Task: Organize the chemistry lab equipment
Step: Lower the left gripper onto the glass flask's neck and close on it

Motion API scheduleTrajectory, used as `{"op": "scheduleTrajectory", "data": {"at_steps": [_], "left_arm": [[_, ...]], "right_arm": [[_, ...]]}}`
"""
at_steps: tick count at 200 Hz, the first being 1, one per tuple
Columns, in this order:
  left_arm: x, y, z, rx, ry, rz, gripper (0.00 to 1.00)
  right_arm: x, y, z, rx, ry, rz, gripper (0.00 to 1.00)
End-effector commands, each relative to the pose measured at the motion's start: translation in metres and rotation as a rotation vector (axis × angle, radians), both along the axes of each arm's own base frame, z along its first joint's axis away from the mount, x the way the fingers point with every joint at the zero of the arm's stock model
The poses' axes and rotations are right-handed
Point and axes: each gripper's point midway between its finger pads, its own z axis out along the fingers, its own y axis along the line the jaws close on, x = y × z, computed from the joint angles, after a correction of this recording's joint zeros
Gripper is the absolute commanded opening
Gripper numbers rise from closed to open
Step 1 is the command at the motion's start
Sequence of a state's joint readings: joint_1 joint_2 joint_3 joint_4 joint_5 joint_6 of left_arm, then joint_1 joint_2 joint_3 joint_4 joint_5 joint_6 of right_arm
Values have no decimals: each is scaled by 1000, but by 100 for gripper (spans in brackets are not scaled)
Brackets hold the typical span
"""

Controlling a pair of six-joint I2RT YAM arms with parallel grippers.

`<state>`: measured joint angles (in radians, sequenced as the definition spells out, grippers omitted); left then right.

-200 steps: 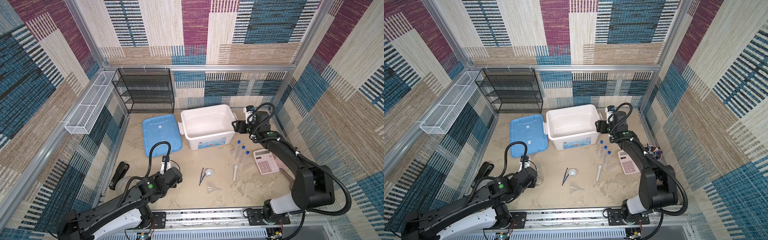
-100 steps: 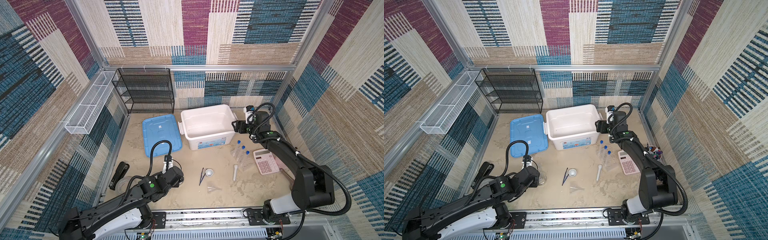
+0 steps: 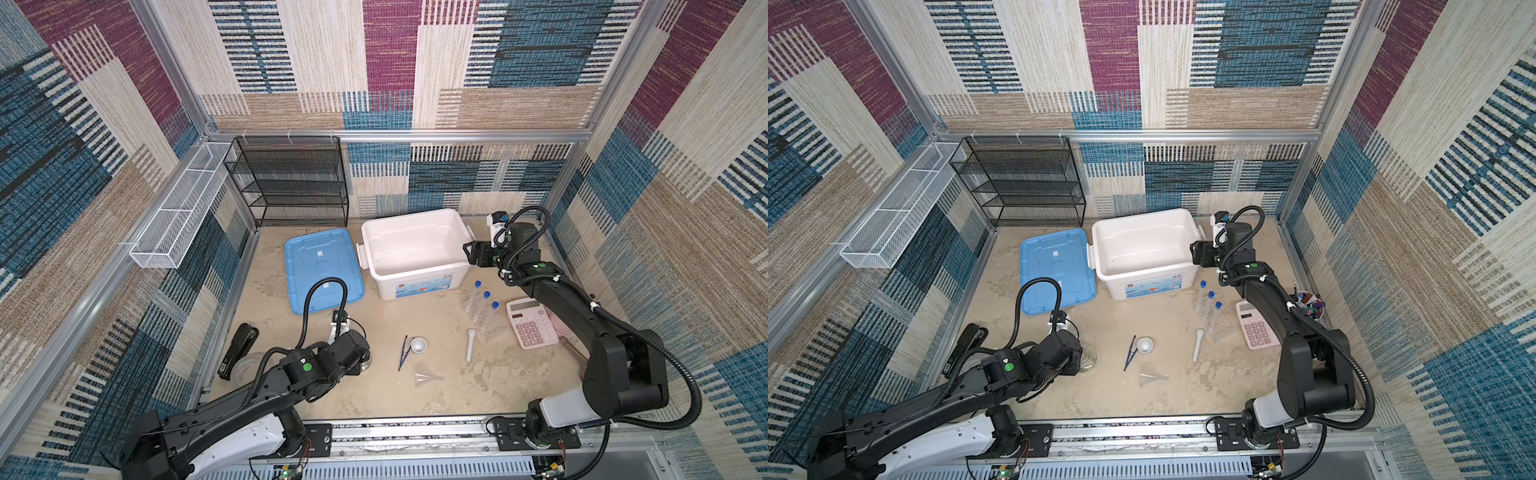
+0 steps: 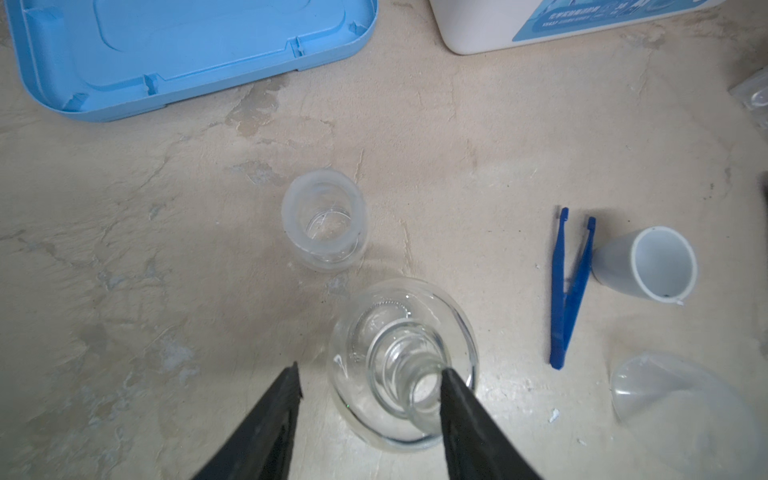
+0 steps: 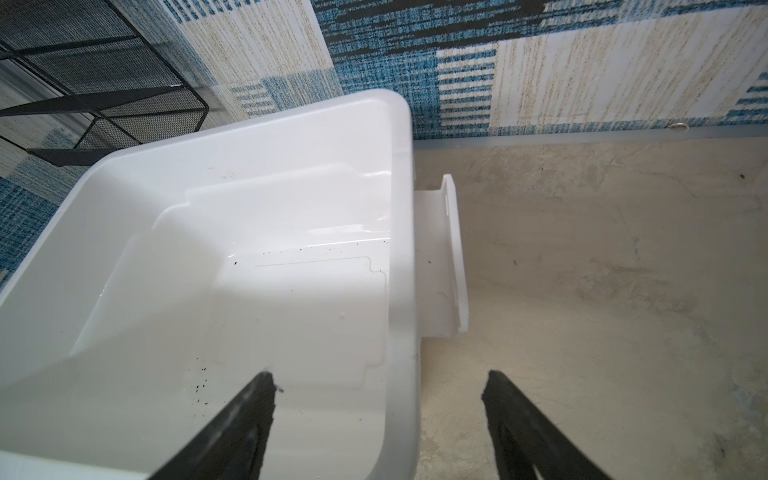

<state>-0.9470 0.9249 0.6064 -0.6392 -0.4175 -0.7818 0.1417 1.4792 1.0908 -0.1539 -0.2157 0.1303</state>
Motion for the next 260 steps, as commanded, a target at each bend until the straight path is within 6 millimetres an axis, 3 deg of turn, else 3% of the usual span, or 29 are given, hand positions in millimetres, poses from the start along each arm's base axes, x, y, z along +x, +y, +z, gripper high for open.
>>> {"op": "scheduleTrajectory", "data": {"at_steps": [1,83,145,260], "left_arm": [[1,-6,3,-11,1,-22,57],[1,-6,18,-53,-32,-21,58],[-2,-25,10,-33,52,-84,58],[-2,-25,-3,21,100,-62,47]], "right_arm": [[5,-1,6,3,-26,-7,81],[5,-1,4,-1,-18,-9,82],[6,-2,2,-6,-13,-13,82],[6,-3,1,-11,-8,-18,82]]}}
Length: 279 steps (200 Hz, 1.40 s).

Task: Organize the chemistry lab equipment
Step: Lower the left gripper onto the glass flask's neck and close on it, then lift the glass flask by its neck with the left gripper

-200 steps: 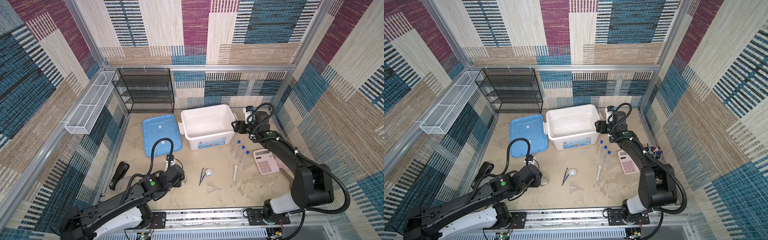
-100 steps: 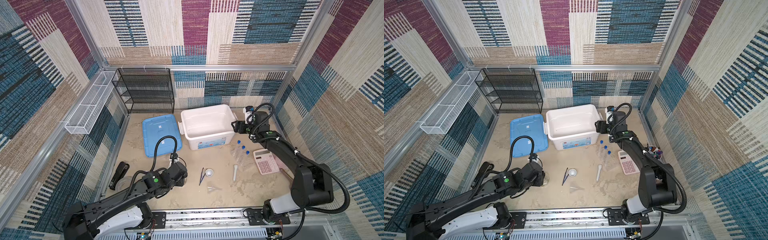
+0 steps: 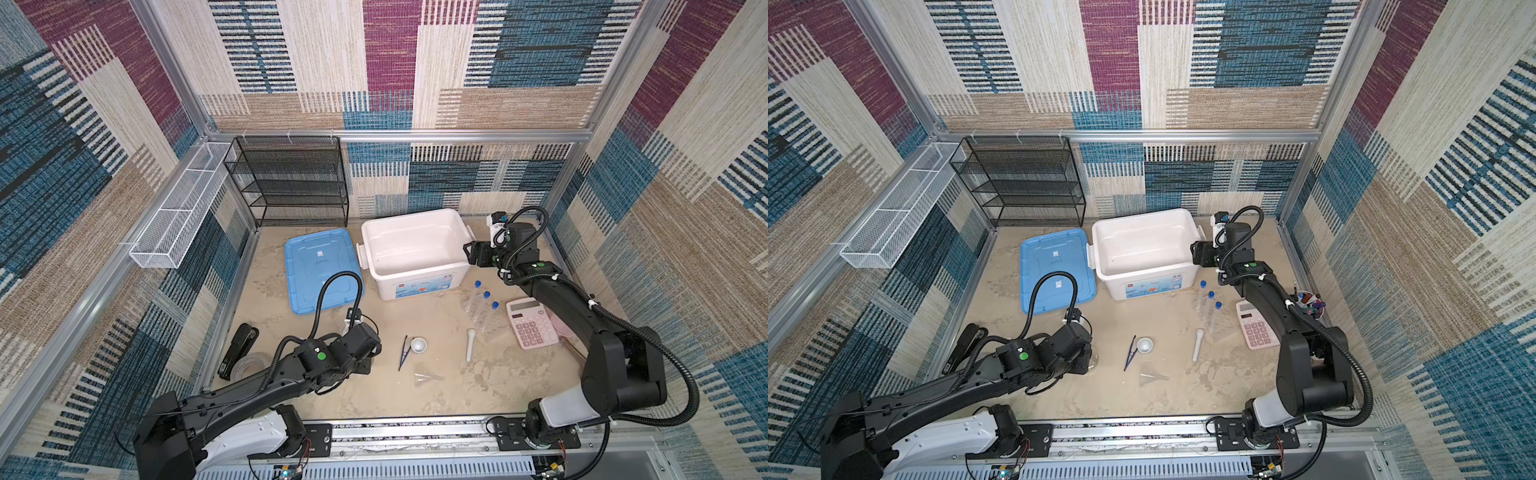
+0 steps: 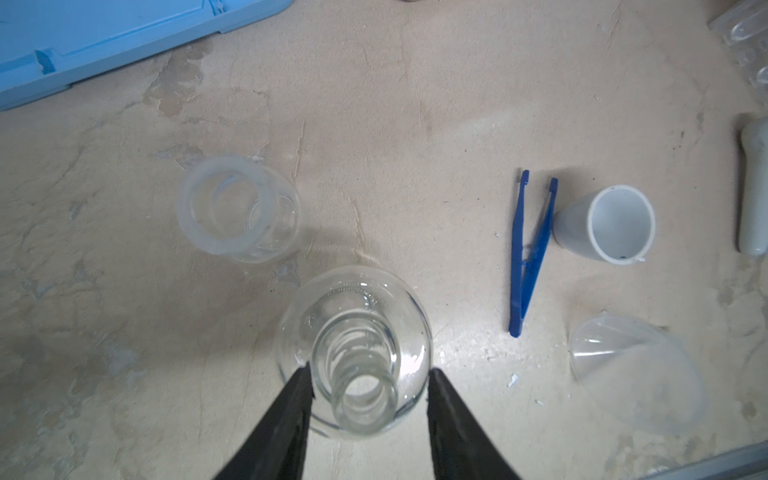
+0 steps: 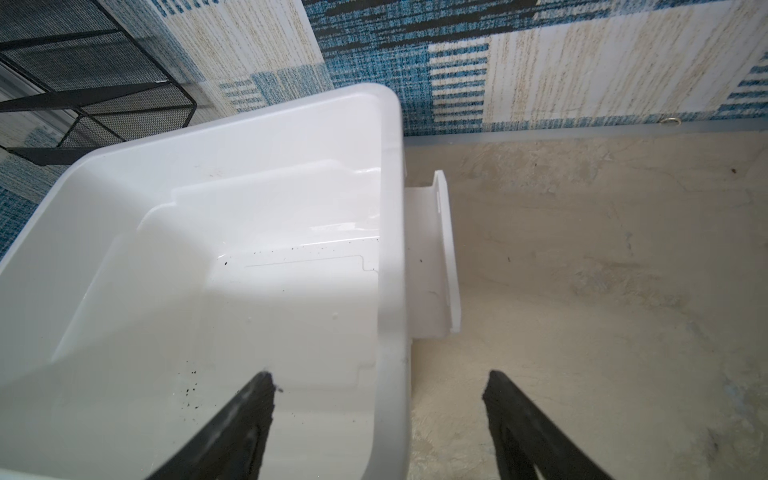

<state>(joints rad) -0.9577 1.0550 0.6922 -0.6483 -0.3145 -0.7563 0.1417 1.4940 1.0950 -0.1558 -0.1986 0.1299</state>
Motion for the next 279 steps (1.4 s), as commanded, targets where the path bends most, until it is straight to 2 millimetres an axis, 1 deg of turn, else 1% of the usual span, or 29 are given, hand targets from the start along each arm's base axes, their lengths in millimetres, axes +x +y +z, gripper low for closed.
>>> {"op": "scheduleTrajectory", "data": {"at_steps": [1,50,133,173,262,279], "left_arm": [[2,3,0,17,-1,20,46],[4,0,-2,47,17,15,43],[3,5,-3,90,32,29,39],[3,4,-2,94,28,24,35],[2,4,-5,112,39,20,34],[2,4,-5,112,37,17,33]], "right_arm": [[3,-1,6,0,-19,-4,82],[3,-2,7,-5,-22,-7,82],[3,-2,5,-5,-18,-7,82],[3,-2,5,-7,-17,-8,82],[4,-1,3,-7,-12,-6,82],[3,-1,2,-6,-10,-6,83]]}}
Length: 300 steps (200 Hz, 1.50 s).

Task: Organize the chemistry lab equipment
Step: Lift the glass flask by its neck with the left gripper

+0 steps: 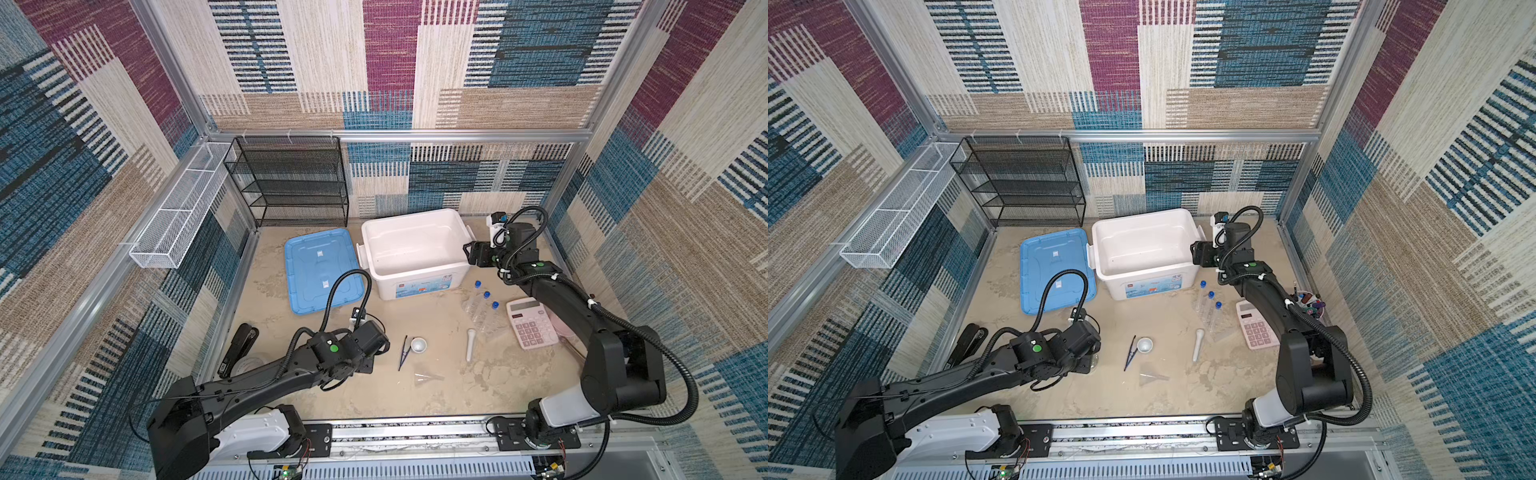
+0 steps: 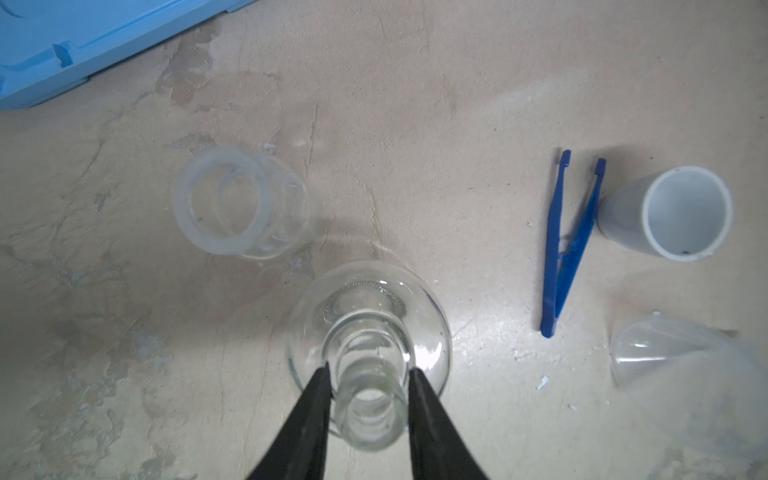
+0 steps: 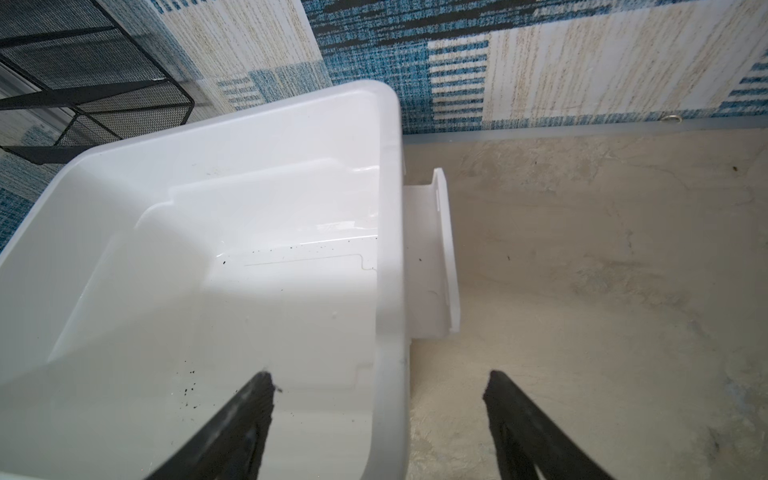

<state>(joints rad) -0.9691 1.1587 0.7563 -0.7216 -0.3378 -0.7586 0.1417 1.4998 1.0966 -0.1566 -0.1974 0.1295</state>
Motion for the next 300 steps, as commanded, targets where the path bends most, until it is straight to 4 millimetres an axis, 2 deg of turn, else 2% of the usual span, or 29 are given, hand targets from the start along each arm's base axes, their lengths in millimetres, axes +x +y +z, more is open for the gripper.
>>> {"op": "scheduleTrajectory", "data": {"at_steps": [1,69,150,266,300], "left_arm": [[2,2,2,9,-11,17,32],[2,1,3,14,-9,11,25],[3,2,6,21,-12,12,23],[13,0,27,28,-66,9,21],[17,-1,39,35,-87,0,21]], "right_arm": [[2,-1,4,-5,-15,-4,83],[2,-1,5,-5,-16,-5,83],[1,-2,2,-5,-14,-6,83],[-3,2,-3,20,-5,6,83],[-3,3,-5,24,-1,8,83]]}}
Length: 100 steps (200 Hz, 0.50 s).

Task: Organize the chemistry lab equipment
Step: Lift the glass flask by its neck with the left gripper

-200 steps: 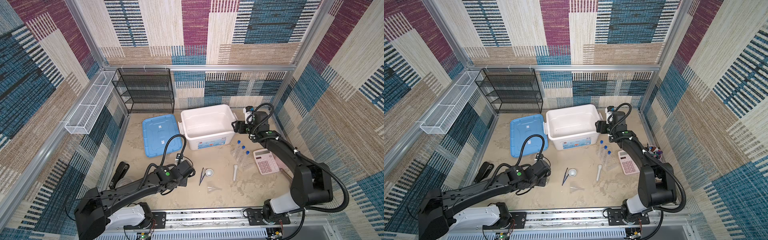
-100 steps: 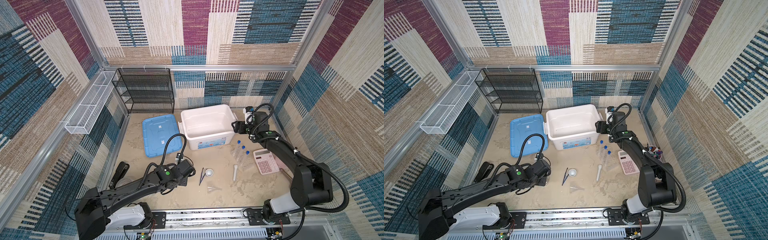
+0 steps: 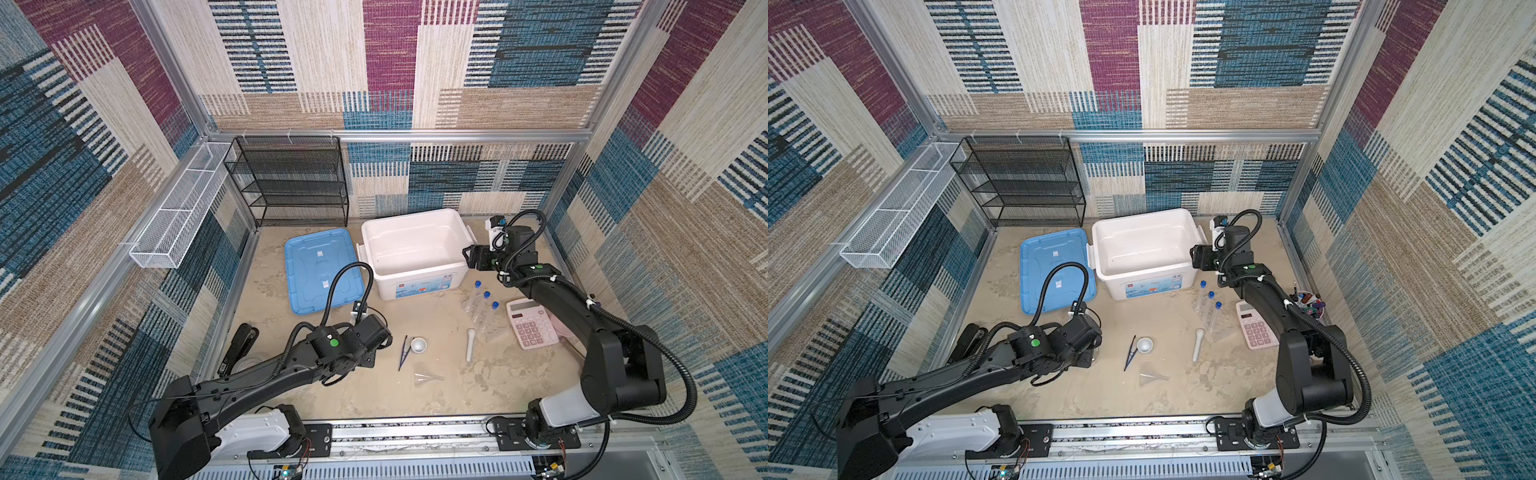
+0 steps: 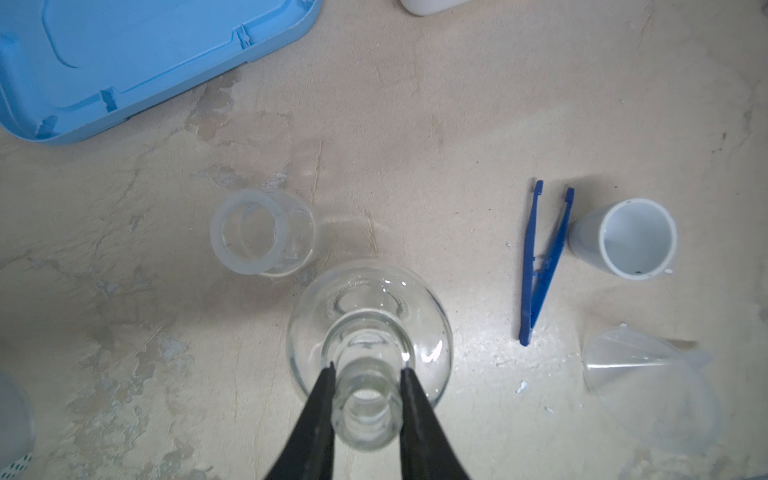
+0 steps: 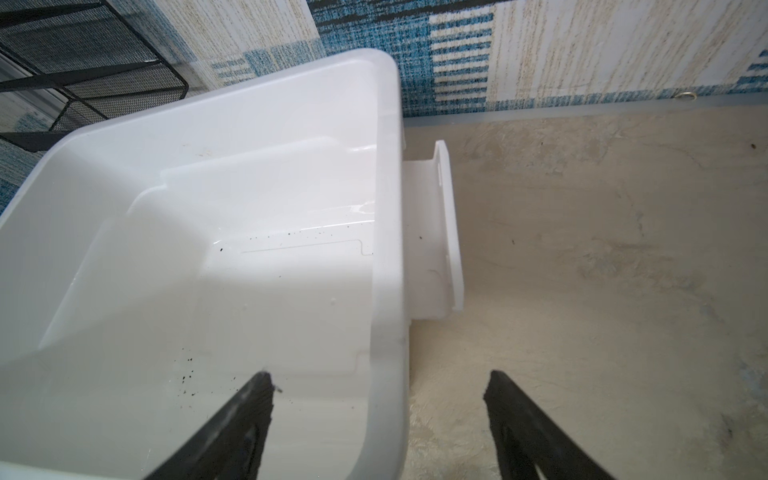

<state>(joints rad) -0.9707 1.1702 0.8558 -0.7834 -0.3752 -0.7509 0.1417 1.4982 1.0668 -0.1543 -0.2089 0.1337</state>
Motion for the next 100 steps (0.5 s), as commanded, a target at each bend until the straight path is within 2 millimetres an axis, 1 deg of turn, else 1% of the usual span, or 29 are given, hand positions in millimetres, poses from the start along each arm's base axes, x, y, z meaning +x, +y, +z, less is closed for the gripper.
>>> {"op": "scheduleTrajectory", "data": {"at_steps": [1,100], "left_arm": [[6,4,11,35,-42,-6,21],[16,1,42,32,-77,-22,21]], "right_arm": [[2,2,7,19,-29,0,83],[0,7,15,28,-55,38,83]]}}
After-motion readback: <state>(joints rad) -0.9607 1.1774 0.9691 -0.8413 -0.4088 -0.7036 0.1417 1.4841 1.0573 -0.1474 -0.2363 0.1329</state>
